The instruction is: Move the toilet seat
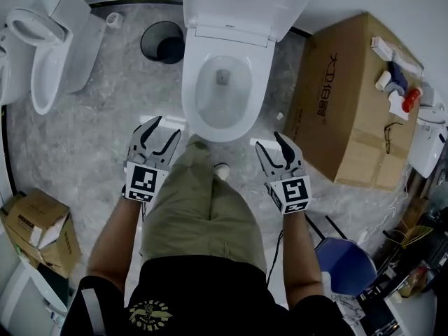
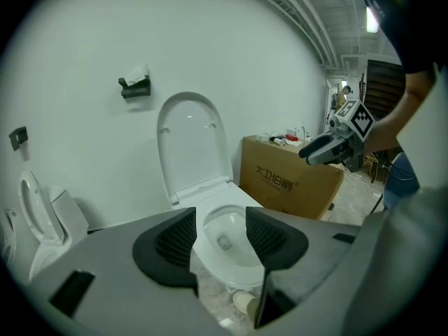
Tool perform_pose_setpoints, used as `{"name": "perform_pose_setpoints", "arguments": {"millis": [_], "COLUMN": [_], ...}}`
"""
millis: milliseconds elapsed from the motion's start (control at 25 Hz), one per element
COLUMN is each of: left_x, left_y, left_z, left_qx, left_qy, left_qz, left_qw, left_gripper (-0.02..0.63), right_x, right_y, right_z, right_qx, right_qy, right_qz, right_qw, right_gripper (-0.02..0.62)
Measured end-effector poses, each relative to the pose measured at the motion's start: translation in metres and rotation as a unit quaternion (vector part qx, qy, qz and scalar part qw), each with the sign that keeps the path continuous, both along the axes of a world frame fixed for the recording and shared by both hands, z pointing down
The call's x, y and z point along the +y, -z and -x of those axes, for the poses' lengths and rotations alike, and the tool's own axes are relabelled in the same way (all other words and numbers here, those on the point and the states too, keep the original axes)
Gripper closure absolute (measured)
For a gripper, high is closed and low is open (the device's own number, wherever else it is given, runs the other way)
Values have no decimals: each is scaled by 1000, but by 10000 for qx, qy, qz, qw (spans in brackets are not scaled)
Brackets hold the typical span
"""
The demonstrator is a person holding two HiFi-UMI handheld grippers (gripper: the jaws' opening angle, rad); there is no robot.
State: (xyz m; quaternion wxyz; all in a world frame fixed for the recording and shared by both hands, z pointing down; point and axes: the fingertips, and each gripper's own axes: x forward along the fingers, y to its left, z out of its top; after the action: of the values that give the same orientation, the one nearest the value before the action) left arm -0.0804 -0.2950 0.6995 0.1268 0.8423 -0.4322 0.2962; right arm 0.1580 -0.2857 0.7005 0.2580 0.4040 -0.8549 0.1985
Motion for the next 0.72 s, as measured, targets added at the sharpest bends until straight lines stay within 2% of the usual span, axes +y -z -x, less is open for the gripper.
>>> {"name": "perform_pose_setpoints", "arguments": {"millis": [440,720], "left_x": [15,26], "left_y": [-137,-214], "left_z": [4,4], "left_qx": [-195,-390], "left_qy": [-276,-381], "left_qz": [883,1328], "left_qw": [9955,9896], "left_gripper": [397,389], "right_x": [15,21], "right_y": [-136,-207], "right_z": [-8,-10], "right_qx": [426,652], "right_qy": [137,332], "right_qz": [835,1141], "right_qw": [9955,9908], "right_gripper": [374,374]}}
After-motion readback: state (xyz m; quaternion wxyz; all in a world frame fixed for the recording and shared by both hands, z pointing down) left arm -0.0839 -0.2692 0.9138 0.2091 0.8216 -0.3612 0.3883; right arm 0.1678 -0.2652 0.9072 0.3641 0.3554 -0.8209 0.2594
